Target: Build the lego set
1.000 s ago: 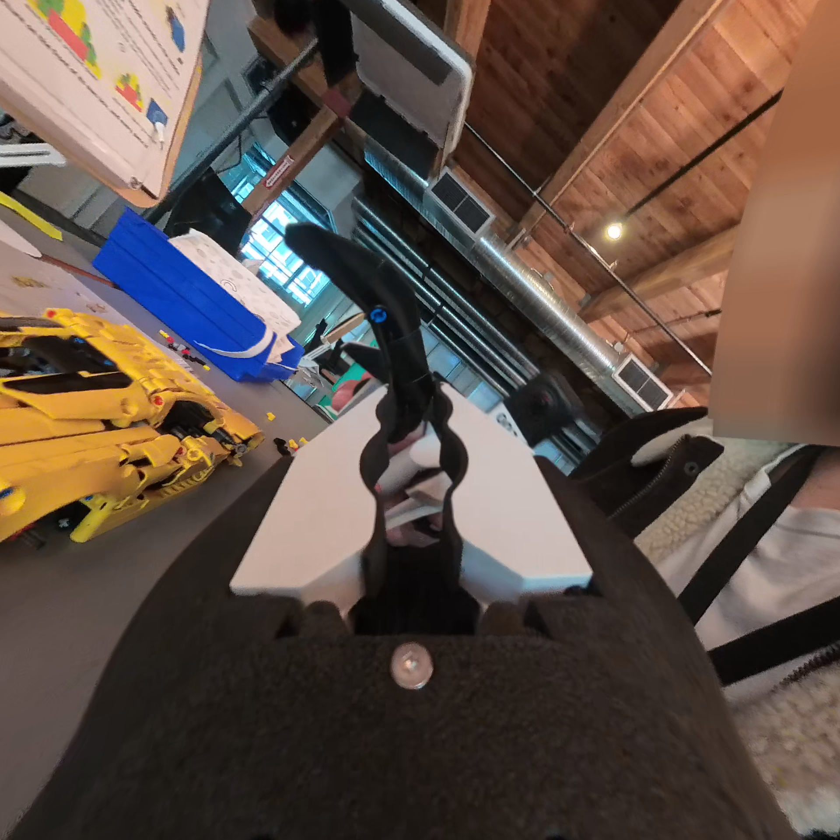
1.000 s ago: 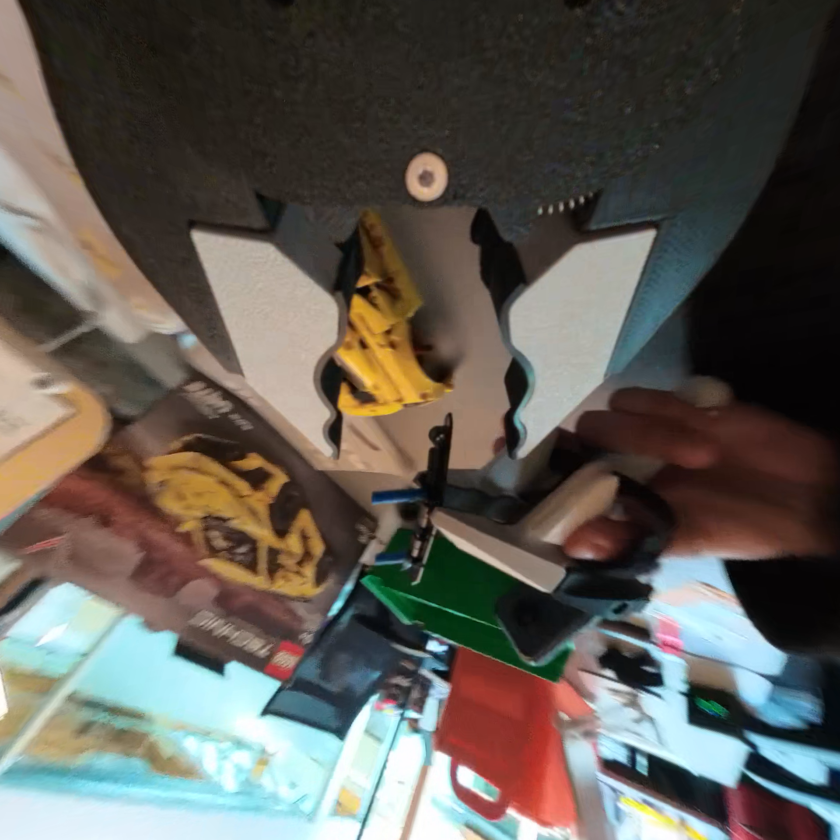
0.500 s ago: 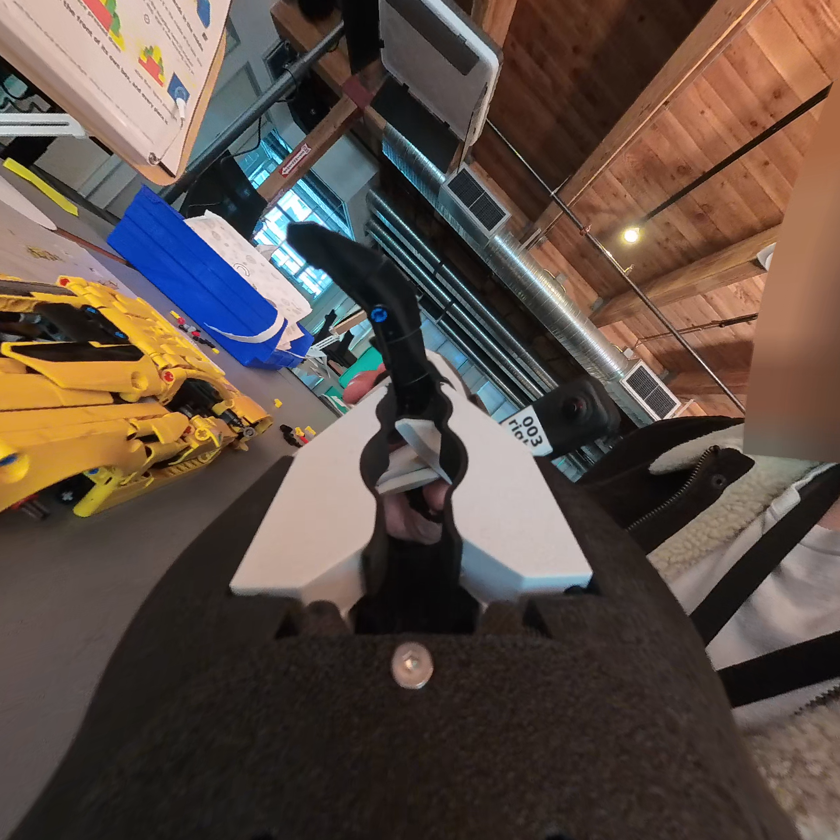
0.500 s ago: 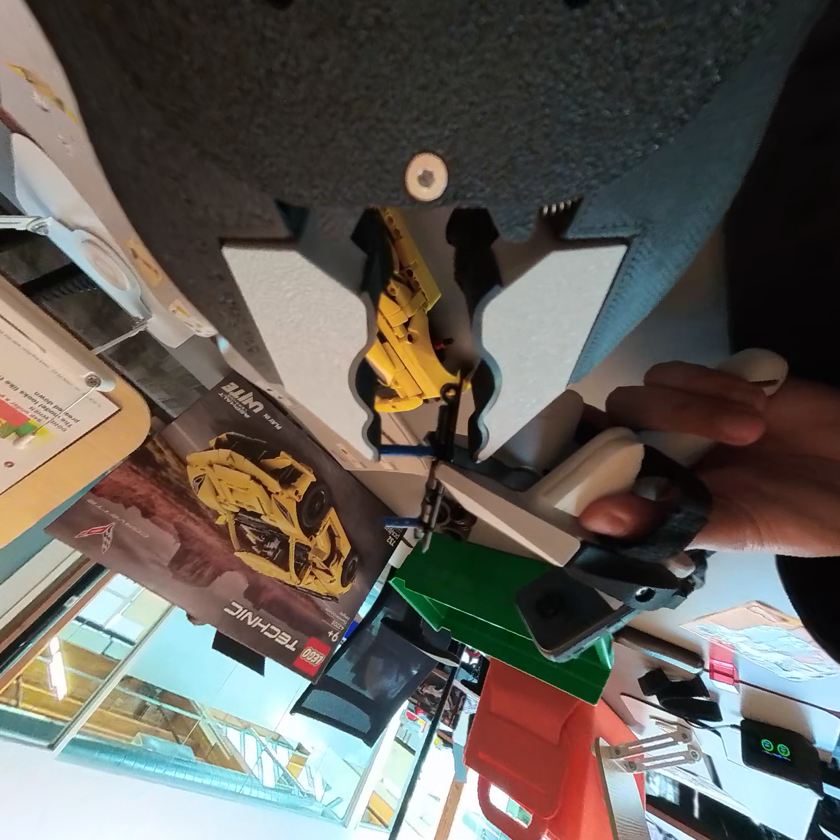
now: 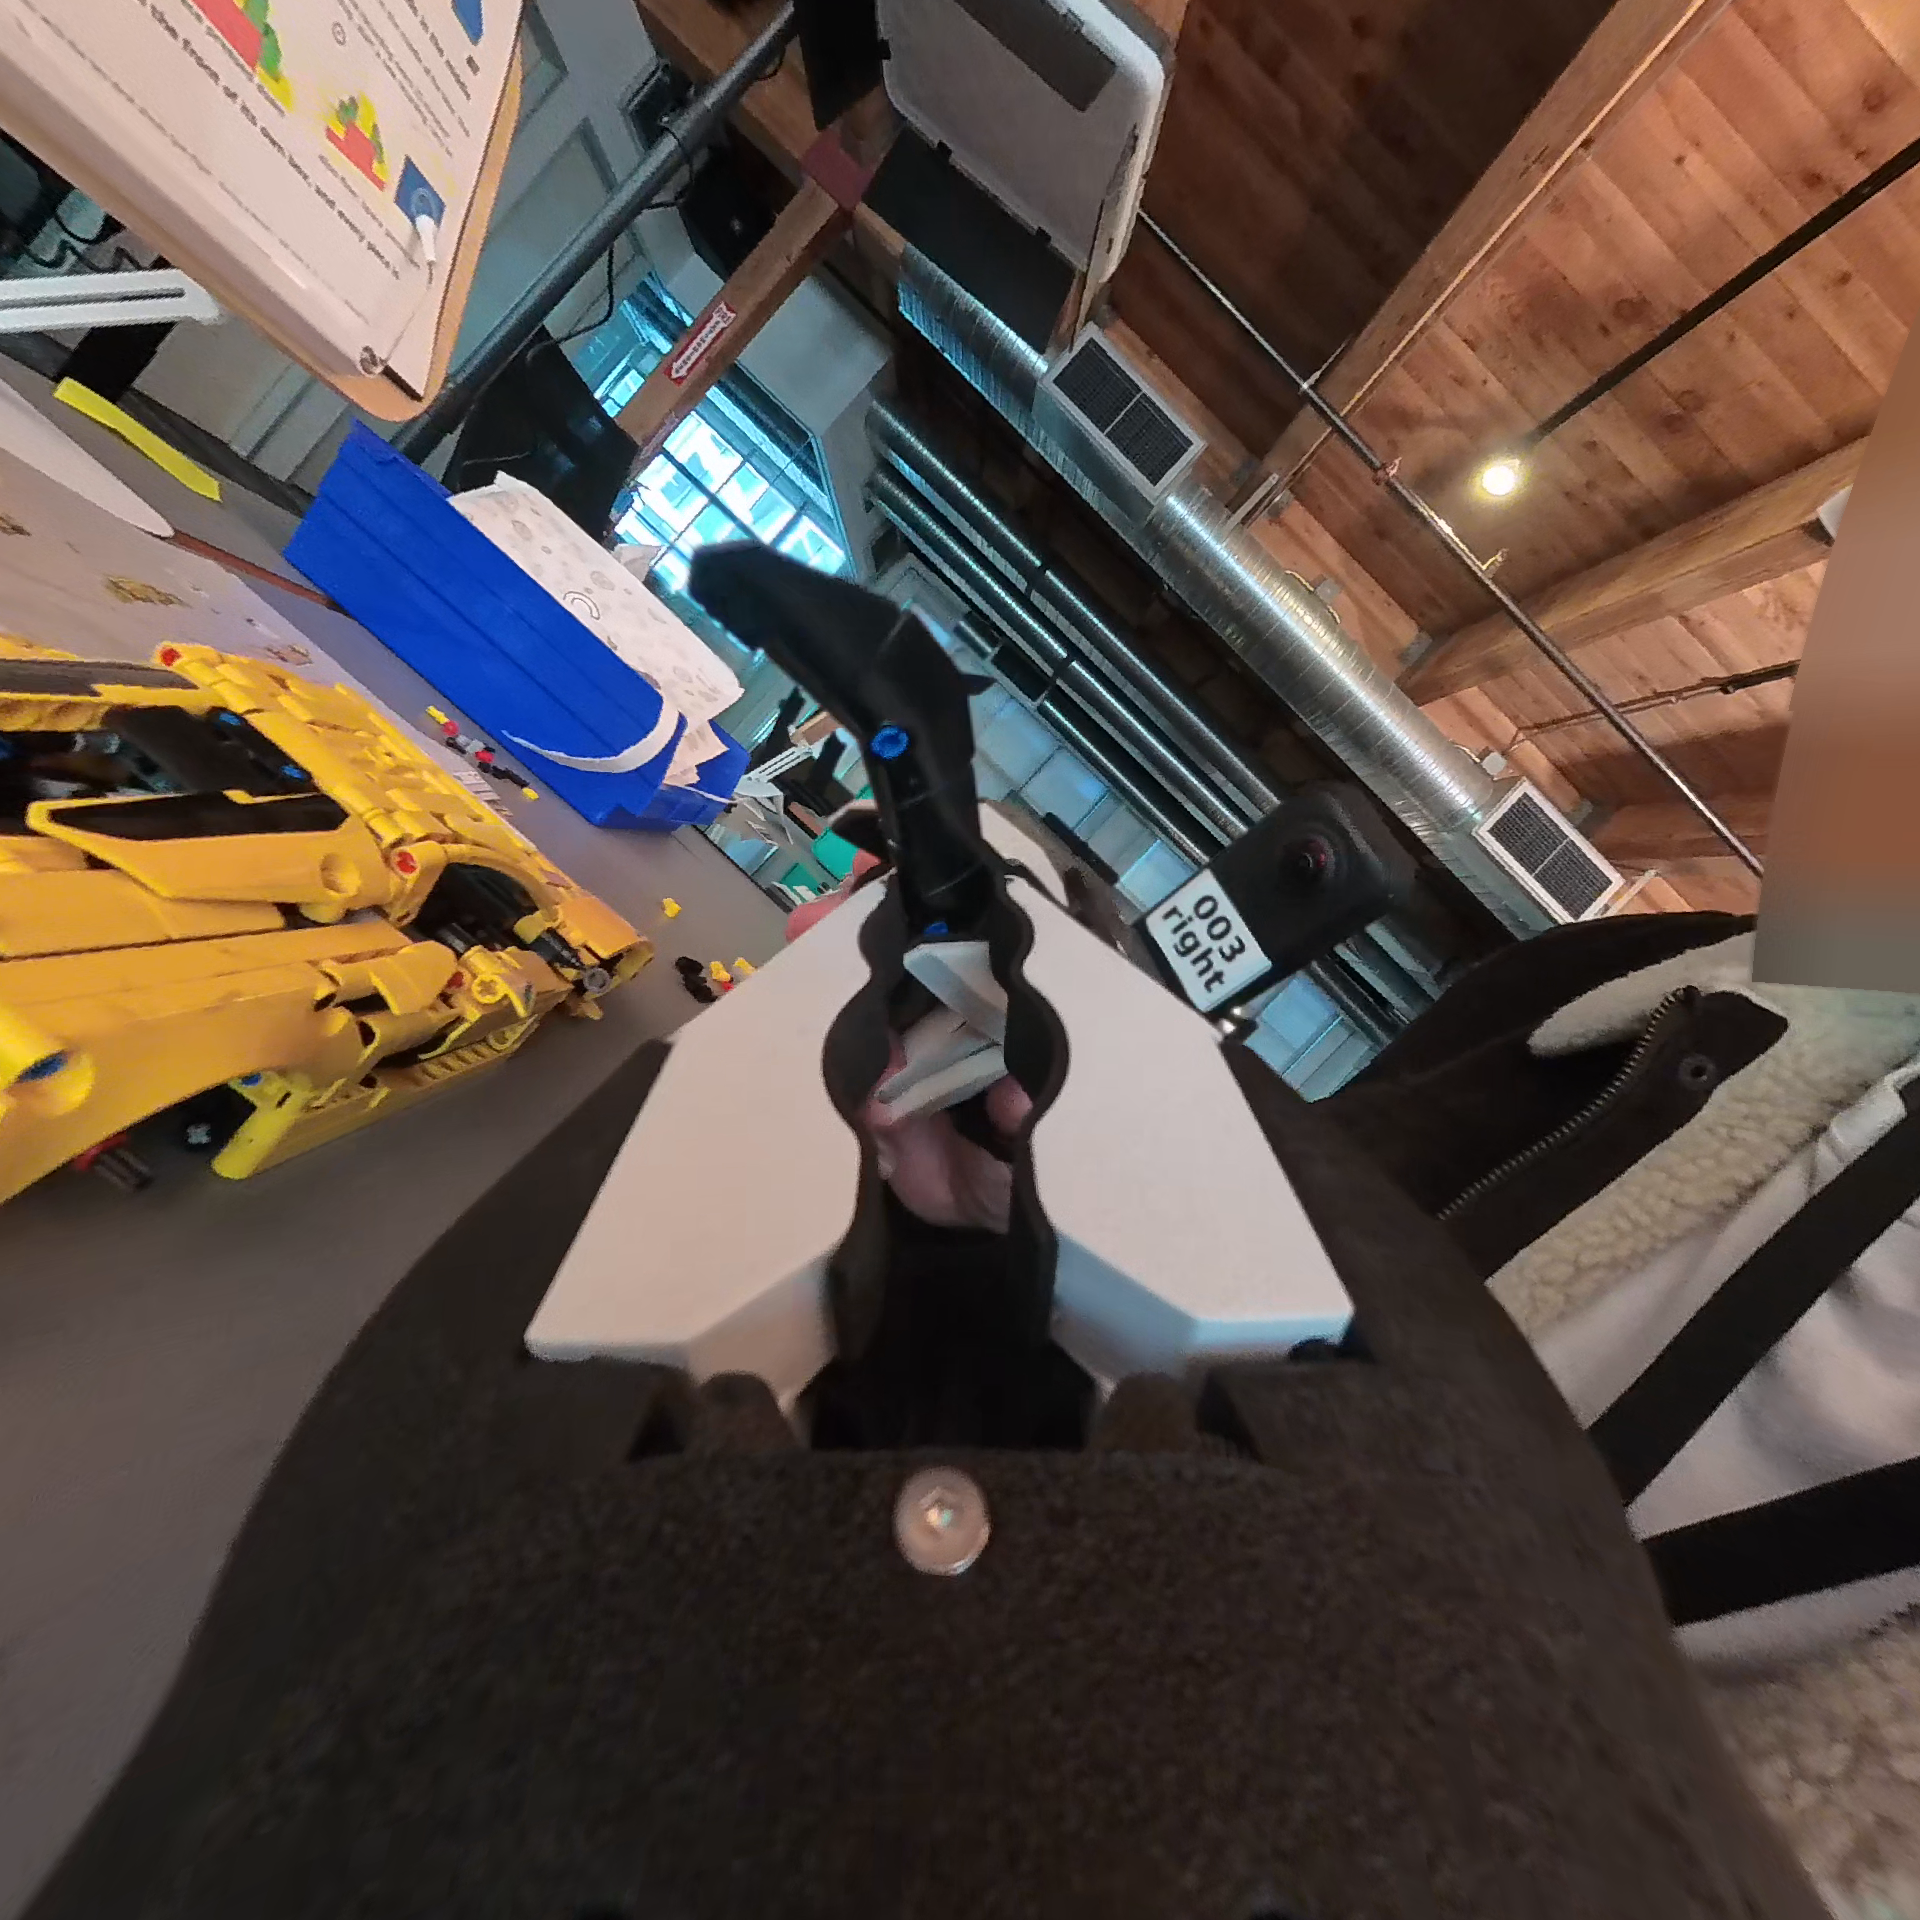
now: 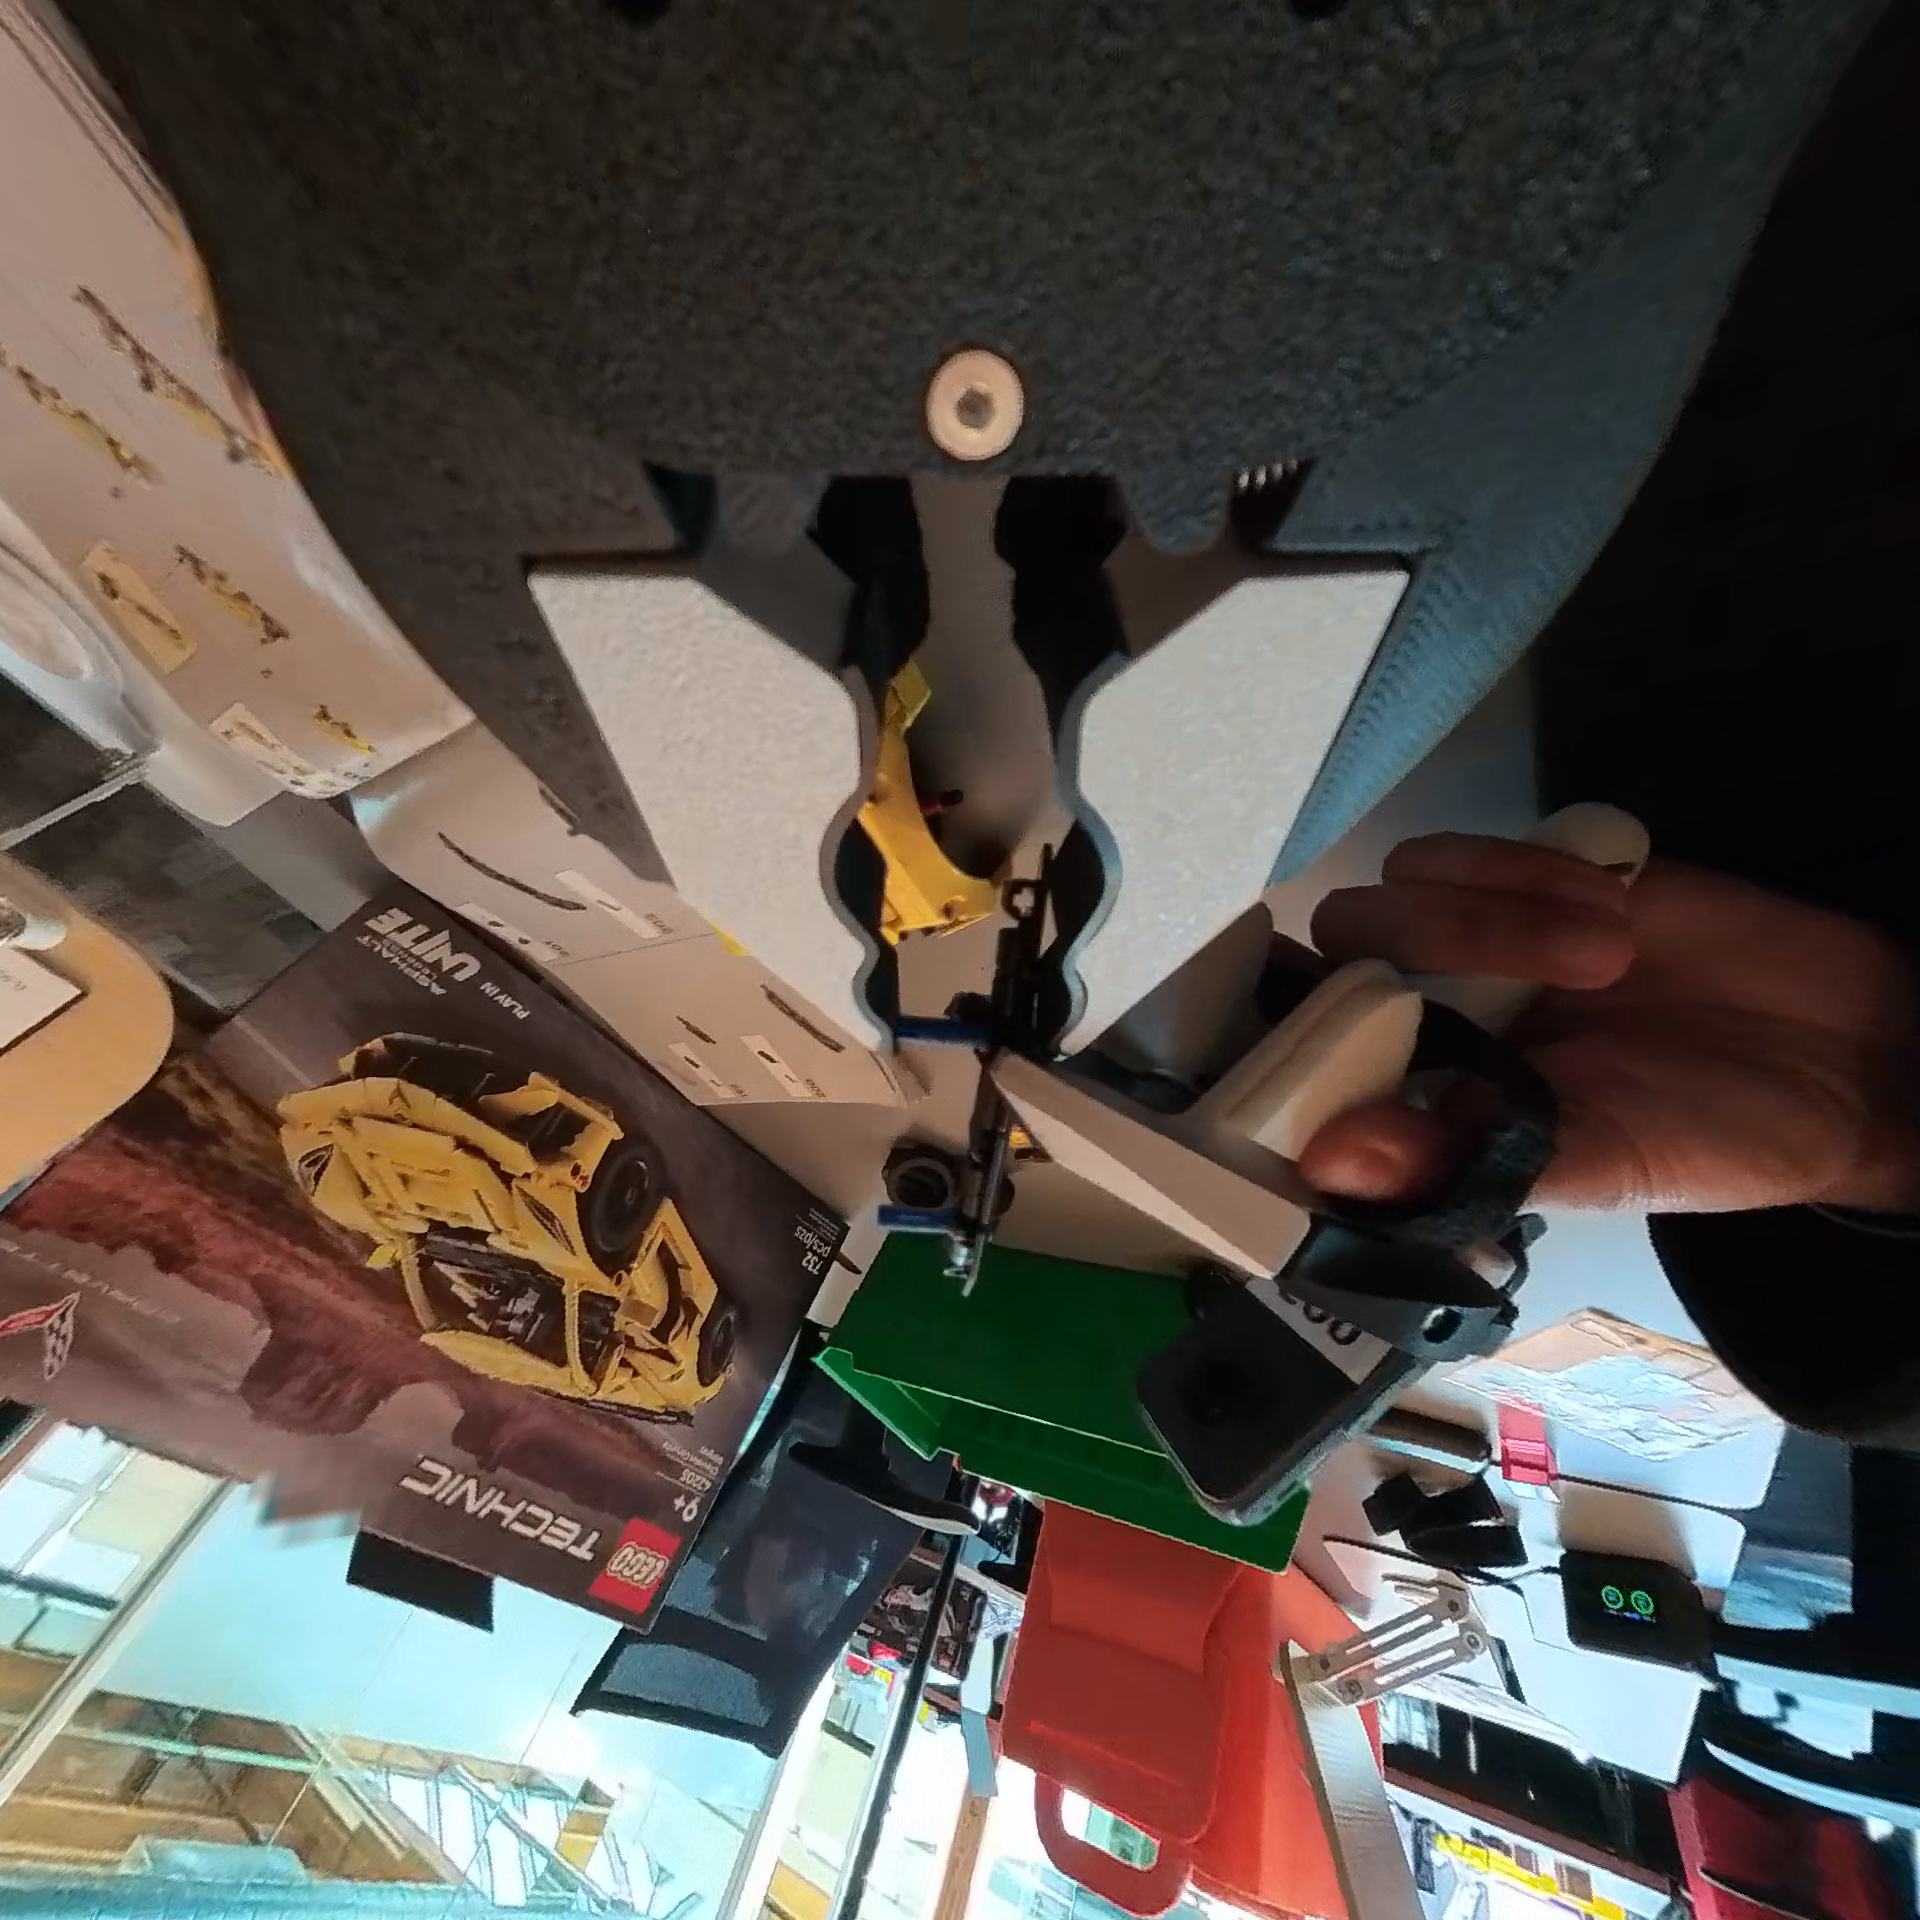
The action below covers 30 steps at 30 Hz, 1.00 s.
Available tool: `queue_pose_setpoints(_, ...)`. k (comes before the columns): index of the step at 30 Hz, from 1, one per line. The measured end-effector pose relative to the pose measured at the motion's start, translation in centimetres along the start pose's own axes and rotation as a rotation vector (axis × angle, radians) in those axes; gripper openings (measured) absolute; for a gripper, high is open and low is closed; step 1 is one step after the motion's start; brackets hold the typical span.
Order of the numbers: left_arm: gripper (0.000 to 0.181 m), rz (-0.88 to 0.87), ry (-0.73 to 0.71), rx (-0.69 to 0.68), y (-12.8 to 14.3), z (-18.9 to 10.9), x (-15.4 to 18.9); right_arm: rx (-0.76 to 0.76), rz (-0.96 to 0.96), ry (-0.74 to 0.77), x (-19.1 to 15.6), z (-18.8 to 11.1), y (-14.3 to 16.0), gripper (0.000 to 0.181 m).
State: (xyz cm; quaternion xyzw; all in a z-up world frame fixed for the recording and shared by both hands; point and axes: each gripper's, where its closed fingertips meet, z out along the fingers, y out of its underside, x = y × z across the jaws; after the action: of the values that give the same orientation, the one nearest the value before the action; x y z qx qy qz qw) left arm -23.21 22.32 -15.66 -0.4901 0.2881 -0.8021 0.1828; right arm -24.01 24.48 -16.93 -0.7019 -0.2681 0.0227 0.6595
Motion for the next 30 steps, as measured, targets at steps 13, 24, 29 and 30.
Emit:
queue_pose_setpoints(13, 0.024, -0.015, -0.121, 0.068, -1.3, -1.0, -2.5, -0.032, -0.139, 0.065, 0.8, -0.9, 1.6, 0.025)
queue_pose_setpoints(24, 0.016, 0.036, -0.137, 0.084, -1.9, -1.6, -2.3, 0.021, 0.044, 0.033, 1.3, -1.3, 1.1, 0.036)
queue_pose_setpoints(29, 0.016, 0.078, -0.193, 0.136, -3.9, -3.0, -2.7, -0.028, 0.264, 0.059, 6.0, -3.2, 1.8, 0.044)
queue_pose_setpoints(30, 0.015, 0.105, -0.209, 0.141, -4.5, -3.3, -2.7, -0.077, 0.316, 0.045, 7.1, -3.6, 2.5, 0.044)
